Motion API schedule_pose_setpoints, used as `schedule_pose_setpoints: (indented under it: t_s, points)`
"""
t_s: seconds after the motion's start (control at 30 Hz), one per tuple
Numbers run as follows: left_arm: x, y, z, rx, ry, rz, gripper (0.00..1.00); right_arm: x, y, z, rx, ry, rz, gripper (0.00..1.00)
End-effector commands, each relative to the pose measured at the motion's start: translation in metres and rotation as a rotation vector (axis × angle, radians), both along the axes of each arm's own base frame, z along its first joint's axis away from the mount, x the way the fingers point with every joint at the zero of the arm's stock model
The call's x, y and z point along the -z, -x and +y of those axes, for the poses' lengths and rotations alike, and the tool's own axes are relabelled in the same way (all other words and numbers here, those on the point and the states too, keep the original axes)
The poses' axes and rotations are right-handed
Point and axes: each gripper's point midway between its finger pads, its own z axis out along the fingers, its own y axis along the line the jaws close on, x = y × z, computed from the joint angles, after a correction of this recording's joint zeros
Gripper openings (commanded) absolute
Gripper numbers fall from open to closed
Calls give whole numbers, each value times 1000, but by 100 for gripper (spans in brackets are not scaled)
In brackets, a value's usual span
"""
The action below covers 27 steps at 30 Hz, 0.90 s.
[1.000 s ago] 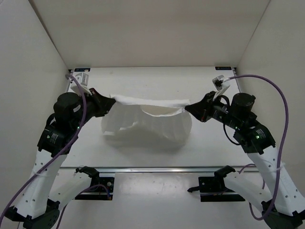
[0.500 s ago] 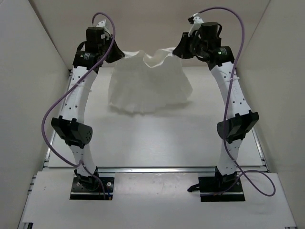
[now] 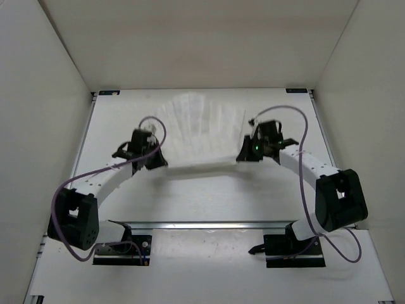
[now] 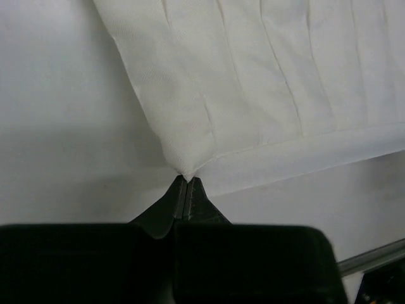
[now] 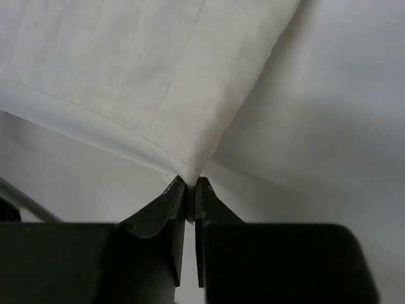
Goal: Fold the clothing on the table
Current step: Flatten the skirt out, then fold the skirt
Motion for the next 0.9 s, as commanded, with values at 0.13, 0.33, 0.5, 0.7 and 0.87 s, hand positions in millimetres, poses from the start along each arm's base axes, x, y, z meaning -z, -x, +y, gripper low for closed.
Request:
schedule_pose_setpoints:
  t_s: [0.13, 0.33, 0.5, 0.7, 0.87]
  points:
    - [84, 97, -6, 108, -90, 188, 0, 82, 96, -10, 56, 93, 221, 0]
    - [70, 145, -6, 132, -15, 173, 0, 75, 150, -16, 31, 102, 253, 0]
    - [41, 159, 4, 101, 35, 103, 0, 58, 183, -23, 26, 55, 243, 0]
    - [10, 173, 21, 61, 67, 73, 0, 14, 205, -18, 12, -62, 139, 0]
    - [-23, 182, 23, 62, 97, 53, 0, -19, 219, -27, 18, -182, 107, 0]
